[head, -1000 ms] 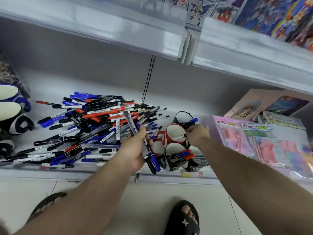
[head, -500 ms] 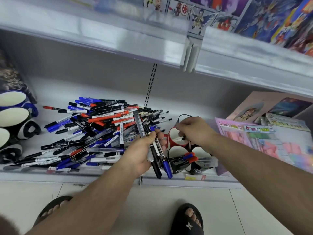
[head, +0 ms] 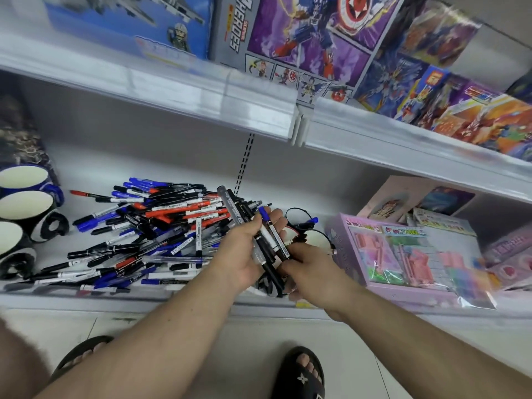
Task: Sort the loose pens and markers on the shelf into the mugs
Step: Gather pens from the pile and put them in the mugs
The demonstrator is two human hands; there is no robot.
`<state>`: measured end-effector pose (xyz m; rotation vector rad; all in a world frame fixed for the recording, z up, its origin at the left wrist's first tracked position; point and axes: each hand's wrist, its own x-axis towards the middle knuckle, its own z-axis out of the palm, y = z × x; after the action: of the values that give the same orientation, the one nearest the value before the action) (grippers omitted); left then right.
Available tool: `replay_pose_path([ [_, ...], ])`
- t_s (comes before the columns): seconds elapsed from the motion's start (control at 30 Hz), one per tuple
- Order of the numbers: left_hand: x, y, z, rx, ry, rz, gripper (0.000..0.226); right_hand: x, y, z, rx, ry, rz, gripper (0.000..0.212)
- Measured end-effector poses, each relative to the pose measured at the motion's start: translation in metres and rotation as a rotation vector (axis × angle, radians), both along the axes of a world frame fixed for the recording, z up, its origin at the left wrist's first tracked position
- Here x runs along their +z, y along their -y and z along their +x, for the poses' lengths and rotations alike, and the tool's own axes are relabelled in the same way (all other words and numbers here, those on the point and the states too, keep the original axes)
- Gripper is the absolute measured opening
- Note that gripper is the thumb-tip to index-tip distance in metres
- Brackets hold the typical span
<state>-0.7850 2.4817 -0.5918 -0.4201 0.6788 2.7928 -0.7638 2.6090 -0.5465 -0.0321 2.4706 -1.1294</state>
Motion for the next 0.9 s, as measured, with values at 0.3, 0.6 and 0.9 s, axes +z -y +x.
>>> replay_pose_path([
  [0.3, 0.006, 0.002, 0.003, 0.009, -0.059, -0.020, 0.032, 0.003, -0.004, -0.001, -0.245, 0.041, -0.295, 0.019],
  [0.6, -0.002, -0.010, 0.002, -0.115, -0.037, -0.057, 0.034, -0.006, -0.006, -0.011, -0.128, -0.166, -0.074, 0.025],
  [0.9, -0.008, -0.007, -0.008, 0.154, 0.053, 0.143, 0.024, -0.006, -0.011, -0.014, -0.156, -0.360, 0.127, 0.031],
])
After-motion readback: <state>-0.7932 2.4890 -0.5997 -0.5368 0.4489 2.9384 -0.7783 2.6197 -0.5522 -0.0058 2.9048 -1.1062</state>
